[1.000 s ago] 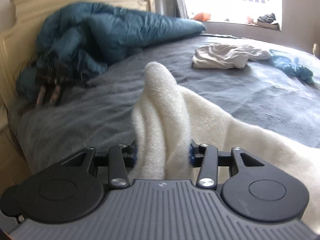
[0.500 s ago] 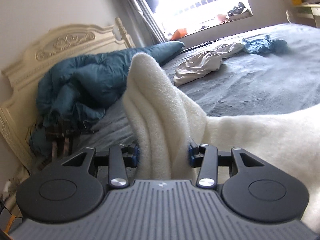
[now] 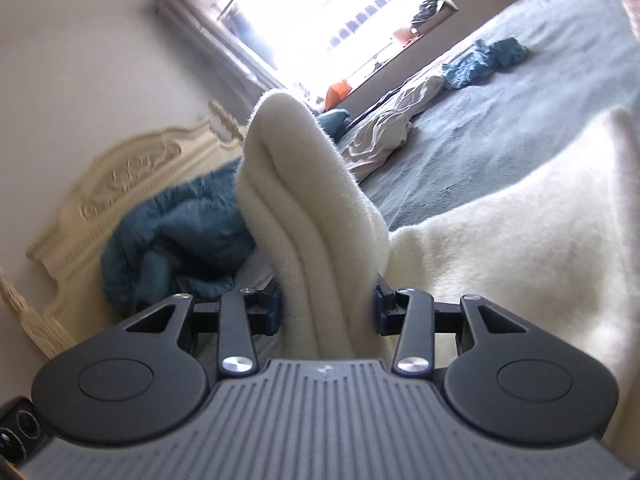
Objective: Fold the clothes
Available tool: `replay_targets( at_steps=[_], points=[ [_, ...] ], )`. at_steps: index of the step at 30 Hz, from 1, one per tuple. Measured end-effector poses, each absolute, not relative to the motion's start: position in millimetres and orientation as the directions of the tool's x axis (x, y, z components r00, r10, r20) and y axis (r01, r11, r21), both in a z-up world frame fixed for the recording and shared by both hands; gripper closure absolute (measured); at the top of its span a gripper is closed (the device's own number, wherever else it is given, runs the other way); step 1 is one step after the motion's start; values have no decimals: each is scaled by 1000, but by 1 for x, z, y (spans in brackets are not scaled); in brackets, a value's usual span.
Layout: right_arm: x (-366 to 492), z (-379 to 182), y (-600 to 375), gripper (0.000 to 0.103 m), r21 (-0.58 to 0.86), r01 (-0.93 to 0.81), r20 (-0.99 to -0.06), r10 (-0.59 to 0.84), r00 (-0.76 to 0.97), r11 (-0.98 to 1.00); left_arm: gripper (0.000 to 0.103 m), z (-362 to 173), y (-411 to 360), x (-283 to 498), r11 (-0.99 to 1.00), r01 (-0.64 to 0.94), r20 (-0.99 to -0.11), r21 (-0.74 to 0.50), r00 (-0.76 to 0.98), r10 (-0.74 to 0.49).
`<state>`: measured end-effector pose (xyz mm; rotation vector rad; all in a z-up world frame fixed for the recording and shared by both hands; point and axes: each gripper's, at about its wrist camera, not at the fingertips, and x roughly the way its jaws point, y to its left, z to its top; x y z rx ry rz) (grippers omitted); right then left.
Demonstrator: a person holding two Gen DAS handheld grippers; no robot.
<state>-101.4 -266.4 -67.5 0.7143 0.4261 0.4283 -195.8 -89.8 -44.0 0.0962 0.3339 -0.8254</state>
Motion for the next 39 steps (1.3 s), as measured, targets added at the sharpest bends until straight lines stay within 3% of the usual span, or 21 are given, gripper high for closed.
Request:
replay_targets(
  at_steps=[5,9,13,19,39],
  points=[
    [-107,-85,-291,65,780,-191,-187,514,837,596,59,-39,-86,-195,632,767,-330,-109,572,-751],
    [-109,-93,-302,66,804,-173,-181,511,840,569,55,-31,-56,-188,602,747,-274,-282,538,-797],
    [-110,-101,-311,66,839,-163,-156,517,842,520,54,-28,-27,-158,677,631,-274,-379,622,-733],
    [-115,-107,-323,66,873,-157,-120,515,849,463,54,-53,-34,-114,816,482,-448,-319,682,-578],
    [-134,-134,-370,66,945,-116,-37,453,891,306,53,-55,-95,-113,799,551,-504,-241,632,-589]
  ],
)
